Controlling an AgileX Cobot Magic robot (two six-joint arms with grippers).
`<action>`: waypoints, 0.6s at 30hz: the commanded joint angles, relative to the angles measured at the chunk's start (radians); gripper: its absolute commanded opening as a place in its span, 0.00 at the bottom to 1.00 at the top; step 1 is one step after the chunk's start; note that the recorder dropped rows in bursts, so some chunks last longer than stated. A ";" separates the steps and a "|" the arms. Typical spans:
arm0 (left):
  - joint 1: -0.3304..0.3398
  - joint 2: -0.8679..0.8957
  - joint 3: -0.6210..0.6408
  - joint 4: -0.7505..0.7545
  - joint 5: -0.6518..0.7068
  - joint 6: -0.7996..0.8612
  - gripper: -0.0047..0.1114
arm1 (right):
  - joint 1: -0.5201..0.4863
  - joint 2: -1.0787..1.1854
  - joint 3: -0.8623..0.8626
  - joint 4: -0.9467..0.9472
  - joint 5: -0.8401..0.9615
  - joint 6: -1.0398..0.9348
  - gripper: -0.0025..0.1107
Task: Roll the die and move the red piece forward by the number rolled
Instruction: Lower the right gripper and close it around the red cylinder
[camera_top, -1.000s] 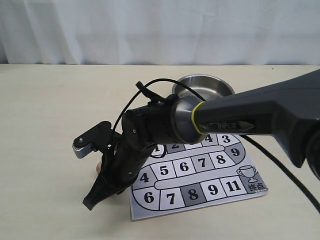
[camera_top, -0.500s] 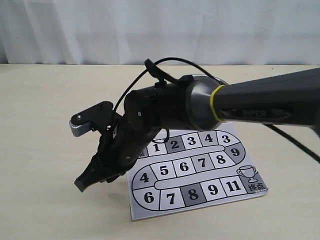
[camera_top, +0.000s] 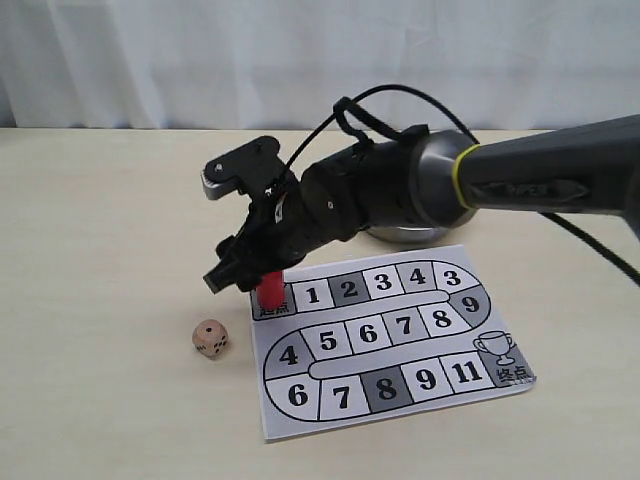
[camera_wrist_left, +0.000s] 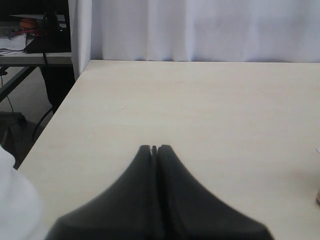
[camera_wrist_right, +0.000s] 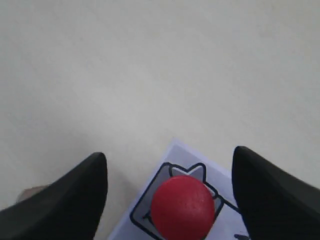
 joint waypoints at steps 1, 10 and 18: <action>-0.008 0.000 -0.006 0.001 -0.012 0.000 0.04 | -0.008 0.060 -0.003 -0.069 -0.016 0.004 0.61; -0.008 0.000 -0.006 0.001 -0.012 0.000 0.04 | -0.008 0.067 -0.003 -0.069 -0.007 0.028 0.56; -0.008 0.000 -0.006 0.001 -0.012 0.000 0.04 | -0.008 0.077 -0.003 -0.069 0.014 0.060 0.56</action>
